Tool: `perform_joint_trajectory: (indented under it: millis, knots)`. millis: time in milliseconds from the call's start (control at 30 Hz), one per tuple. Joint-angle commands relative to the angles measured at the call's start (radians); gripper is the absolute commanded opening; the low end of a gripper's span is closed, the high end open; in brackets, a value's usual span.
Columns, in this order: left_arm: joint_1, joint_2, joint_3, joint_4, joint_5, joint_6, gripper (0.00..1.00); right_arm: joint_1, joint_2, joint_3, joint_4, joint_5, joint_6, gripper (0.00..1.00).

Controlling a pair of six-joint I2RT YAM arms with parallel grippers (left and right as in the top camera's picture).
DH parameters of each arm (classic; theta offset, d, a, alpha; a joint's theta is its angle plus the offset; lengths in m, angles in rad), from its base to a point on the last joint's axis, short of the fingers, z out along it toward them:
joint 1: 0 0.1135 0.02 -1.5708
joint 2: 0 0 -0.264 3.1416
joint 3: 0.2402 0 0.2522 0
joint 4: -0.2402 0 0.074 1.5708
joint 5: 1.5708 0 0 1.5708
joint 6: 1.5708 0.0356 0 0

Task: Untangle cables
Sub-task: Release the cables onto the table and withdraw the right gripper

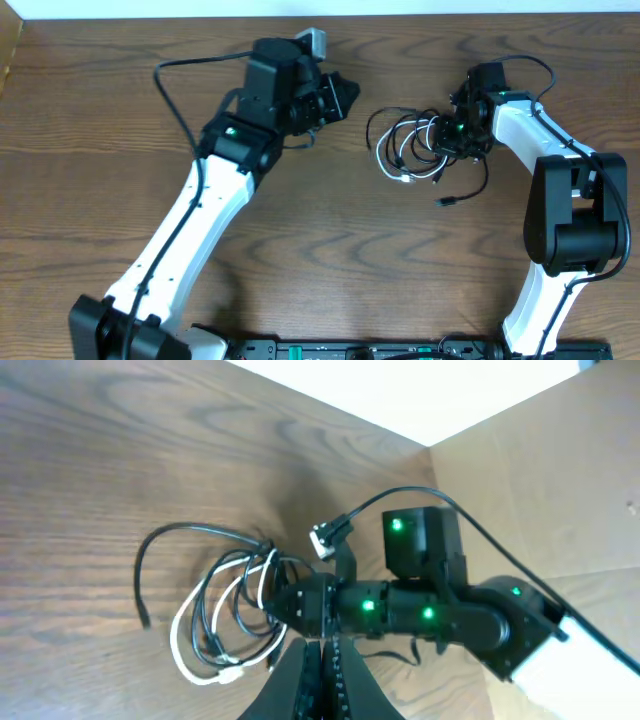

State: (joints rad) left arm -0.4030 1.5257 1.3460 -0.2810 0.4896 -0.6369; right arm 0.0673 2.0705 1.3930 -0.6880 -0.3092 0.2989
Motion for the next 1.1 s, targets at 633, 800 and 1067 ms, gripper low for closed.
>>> perform_joint_trajectory:
  millis: [633,800,1067]
  knots:
    - [-0.101,0.300,-0.001,0.158,-0.038,0.087,0.37,-0.090,-0.192,0.004,0.051,0.029,0.090,0.51]
    - [-0.175,0.512,0.053,0.245,-0.130,0.146,0.50,-0.204,-0.208,0.004,0.030,-0.002,0.089,0.55]
    - [-0.270,0.633,0.077,0.349,-0.351,0.189,0.61,-0.242,-0.208,0.004,-0.010,-0.041,0.062,0.56]
